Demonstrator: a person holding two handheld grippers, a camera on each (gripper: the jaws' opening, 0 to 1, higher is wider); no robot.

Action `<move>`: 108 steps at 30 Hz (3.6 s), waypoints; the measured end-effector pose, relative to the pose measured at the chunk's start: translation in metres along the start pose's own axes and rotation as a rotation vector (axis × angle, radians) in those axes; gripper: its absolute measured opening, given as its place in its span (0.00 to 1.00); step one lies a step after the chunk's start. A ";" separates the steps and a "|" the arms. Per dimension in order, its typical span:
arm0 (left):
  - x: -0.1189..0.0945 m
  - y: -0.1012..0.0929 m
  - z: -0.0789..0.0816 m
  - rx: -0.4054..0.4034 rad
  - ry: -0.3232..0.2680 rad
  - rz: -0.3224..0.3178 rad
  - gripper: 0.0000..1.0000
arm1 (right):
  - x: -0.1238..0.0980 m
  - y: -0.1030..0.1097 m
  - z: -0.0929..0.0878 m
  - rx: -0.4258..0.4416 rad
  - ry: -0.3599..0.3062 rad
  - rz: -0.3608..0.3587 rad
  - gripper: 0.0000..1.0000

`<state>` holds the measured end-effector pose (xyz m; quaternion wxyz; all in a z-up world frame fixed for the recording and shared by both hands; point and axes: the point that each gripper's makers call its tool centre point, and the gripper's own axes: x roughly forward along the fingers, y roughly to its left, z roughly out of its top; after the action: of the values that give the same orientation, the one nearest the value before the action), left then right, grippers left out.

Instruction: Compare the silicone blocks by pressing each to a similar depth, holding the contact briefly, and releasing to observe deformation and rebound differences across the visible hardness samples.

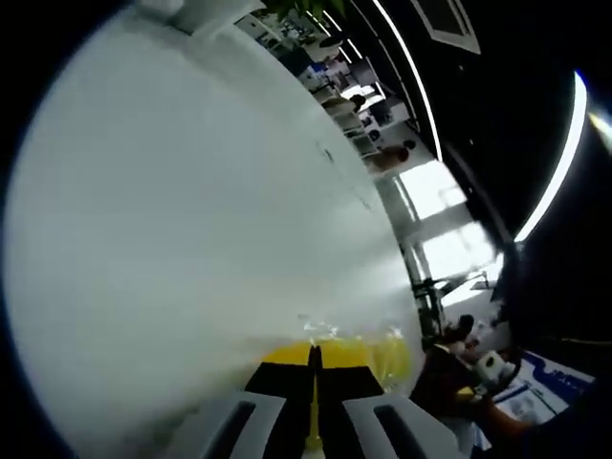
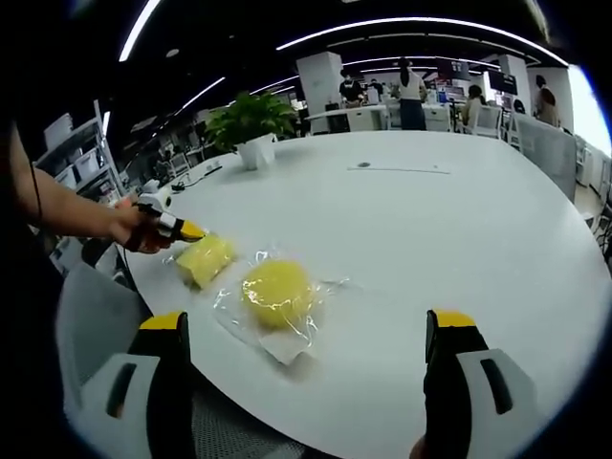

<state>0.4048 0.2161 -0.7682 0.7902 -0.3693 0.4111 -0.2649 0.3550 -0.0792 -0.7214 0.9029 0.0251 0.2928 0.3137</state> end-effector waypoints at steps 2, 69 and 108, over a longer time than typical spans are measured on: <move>-0.002 -0.002 0.001 0.010 -0.003 0.009 0.00 | 0.001 0.001 0.002 -0.001 -0.006 0.000 0.96; -0.041 -0.181 0.077 0.870 -0.200 -0.099 0.00 | 0.003 0.011 0.071 -0.068 -0.203 0.123 0.97; -0.066 -0.256 0.033 0.942 -0.185 -0.362 0.00 | 0.024 0.119 0.137 -0.230 -0.297 0.515 0.87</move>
<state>0.3689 0.1257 -0.5205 0.8454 -0.0602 0.1050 -0.5202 0.3792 0.0497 -0.5932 0.8235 0.0417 0.1044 0.5560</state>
